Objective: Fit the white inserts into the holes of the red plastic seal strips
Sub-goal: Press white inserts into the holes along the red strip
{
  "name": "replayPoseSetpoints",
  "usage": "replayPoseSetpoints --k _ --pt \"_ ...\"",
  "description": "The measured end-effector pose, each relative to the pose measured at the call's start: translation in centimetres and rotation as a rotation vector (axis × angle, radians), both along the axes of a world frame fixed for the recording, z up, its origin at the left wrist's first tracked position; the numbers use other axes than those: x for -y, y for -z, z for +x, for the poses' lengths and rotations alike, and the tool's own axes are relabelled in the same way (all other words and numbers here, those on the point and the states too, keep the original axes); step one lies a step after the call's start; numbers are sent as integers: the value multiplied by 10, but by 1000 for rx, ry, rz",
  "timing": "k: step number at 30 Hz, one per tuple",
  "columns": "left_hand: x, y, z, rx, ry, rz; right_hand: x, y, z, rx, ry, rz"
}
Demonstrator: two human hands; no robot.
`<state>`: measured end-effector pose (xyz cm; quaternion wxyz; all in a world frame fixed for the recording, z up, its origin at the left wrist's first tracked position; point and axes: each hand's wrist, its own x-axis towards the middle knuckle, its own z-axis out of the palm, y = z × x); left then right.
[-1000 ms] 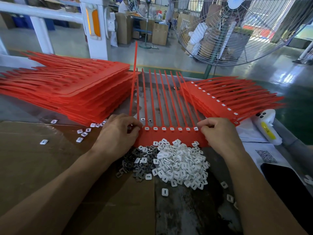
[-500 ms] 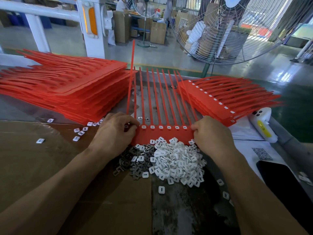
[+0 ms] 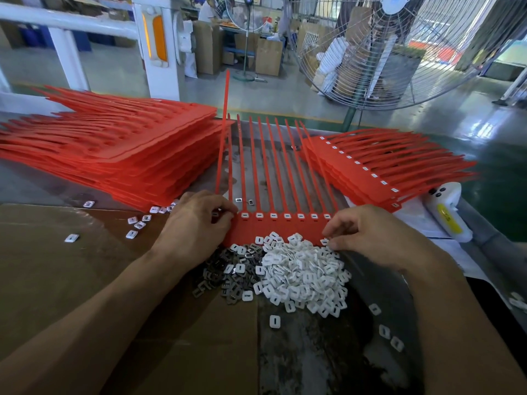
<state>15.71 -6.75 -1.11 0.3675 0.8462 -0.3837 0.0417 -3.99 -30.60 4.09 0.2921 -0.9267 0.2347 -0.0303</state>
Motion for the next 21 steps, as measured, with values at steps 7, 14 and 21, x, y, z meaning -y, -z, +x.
replayPoseSetpoints --k 7,14,21 --pt "0 -2 -1 -6 2 7 1 3 4 11 8 -71" --pt "0 -3 -3 -5 3 3 6 11 6 295 269 87" --pt "1 -5 -3 22 12 -4 11 19 10 388 547 135"
